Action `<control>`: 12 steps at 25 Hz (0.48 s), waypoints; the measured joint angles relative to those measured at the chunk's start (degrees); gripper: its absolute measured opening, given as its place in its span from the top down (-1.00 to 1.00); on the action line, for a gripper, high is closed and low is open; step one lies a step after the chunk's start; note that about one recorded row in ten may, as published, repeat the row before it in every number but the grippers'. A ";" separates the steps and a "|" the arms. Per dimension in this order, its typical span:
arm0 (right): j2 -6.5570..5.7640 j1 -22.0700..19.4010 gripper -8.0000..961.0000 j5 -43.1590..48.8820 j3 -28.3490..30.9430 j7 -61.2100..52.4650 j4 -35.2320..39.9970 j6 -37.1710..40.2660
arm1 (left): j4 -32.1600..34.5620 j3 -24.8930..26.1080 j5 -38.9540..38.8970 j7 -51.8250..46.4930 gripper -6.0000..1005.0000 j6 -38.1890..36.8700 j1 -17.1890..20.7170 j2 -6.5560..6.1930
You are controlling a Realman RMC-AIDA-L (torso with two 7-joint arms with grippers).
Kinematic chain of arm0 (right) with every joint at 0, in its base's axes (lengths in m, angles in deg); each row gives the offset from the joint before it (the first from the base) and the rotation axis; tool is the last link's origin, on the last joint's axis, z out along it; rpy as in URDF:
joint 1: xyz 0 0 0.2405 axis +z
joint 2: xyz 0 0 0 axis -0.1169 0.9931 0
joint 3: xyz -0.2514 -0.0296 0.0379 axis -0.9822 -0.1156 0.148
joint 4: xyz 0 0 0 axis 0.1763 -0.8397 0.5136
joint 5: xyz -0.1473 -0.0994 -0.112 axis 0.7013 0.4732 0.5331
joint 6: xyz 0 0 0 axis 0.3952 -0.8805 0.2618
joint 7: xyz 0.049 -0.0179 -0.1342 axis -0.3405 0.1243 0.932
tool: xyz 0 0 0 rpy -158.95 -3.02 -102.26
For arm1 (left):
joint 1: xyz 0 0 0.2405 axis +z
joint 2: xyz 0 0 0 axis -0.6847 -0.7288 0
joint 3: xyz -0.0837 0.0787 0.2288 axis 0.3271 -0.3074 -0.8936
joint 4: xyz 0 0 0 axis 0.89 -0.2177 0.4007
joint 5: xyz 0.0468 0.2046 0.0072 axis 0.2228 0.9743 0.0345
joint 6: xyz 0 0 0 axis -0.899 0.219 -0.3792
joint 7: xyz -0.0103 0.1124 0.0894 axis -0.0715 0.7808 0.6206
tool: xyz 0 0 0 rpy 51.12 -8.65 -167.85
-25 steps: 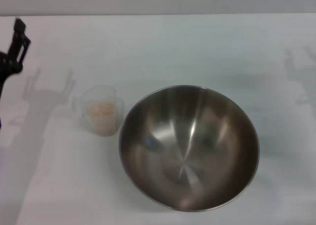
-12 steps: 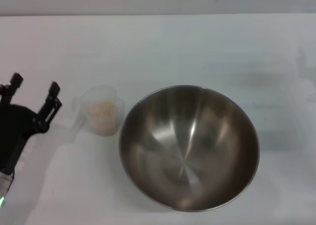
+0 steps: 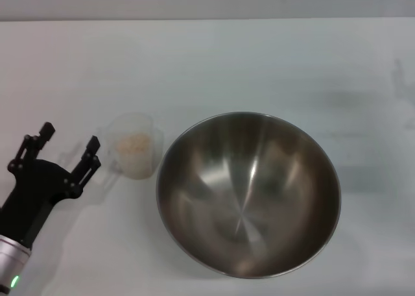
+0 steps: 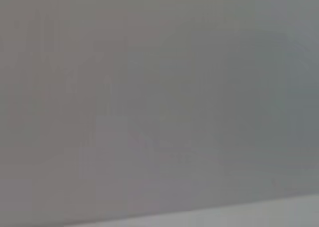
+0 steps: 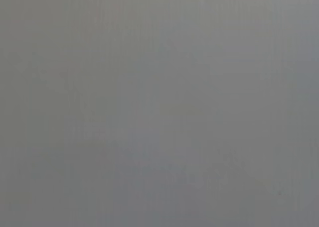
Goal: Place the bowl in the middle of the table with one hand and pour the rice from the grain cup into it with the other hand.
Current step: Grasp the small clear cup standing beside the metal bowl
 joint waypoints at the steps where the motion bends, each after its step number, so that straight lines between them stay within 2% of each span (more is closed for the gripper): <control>1: -0.01 0.03 -0.06 0.00 0.01 0.00 -0.01 0.00 | -0.18 -0.12 0.00 0.00 -0.62 1.57 -0.18 0.04; 4: -0.01 0.05 -0.06 0.00 0.02 0.00 -0.04 0.00 | -0.18 -0.12 0.00 0.00 -0.62 1.57 -0.18 0.04; 6: -0.01 0.06 -0.06 0.00 0.02 0.00 -0.05 0.00 | -0.39 -0.30 0.01 0.25 -0.62 4.61 -0.96 0.08; 12: -0.01 -0.10 -0.06 0.09 0.03 -0.06 -0.06 0.28 | -0.10 -0.31 -0.02 0.50 -0.62 7.41 -2.07 0.08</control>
